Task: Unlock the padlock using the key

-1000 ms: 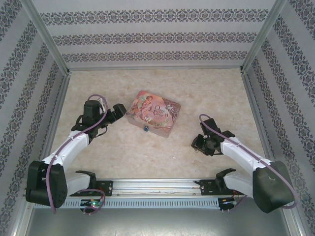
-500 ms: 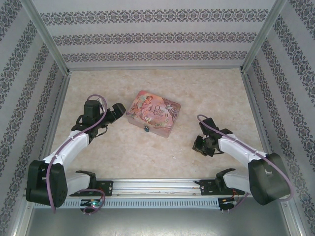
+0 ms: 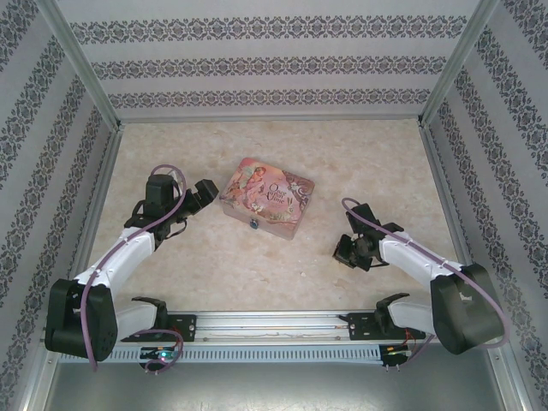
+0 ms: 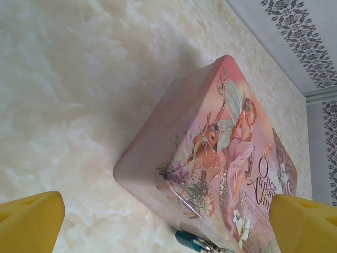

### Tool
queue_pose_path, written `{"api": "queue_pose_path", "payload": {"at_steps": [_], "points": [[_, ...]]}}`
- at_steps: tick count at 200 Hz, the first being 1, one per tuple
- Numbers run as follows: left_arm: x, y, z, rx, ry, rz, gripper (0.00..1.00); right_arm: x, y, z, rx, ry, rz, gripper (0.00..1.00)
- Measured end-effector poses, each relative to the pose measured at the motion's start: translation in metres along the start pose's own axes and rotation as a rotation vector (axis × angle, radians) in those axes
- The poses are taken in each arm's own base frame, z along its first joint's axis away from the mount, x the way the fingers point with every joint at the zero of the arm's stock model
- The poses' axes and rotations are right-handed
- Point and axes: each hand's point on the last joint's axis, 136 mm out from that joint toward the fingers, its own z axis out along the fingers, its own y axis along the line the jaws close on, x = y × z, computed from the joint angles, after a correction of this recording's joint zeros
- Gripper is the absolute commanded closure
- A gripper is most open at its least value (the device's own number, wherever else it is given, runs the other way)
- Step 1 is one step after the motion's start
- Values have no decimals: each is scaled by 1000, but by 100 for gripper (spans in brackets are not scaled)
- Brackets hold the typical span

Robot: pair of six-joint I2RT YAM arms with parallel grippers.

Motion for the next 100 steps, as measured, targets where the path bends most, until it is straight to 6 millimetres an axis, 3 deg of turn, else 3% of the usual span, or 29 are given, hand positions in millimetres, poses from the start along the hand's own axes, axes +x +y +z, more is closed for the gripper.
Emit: {"api": "queue_pose_path", "payload": {"at_steps": [48, 100], "points": [[0, 0, 0, 1, 0, 19, 1, -6, 13, -1, -58, -21, 9, 100], [-5, -11, -3, 33, -2, 58, 0, -20, 41, -12, -191, -81, 26, 100]]}}
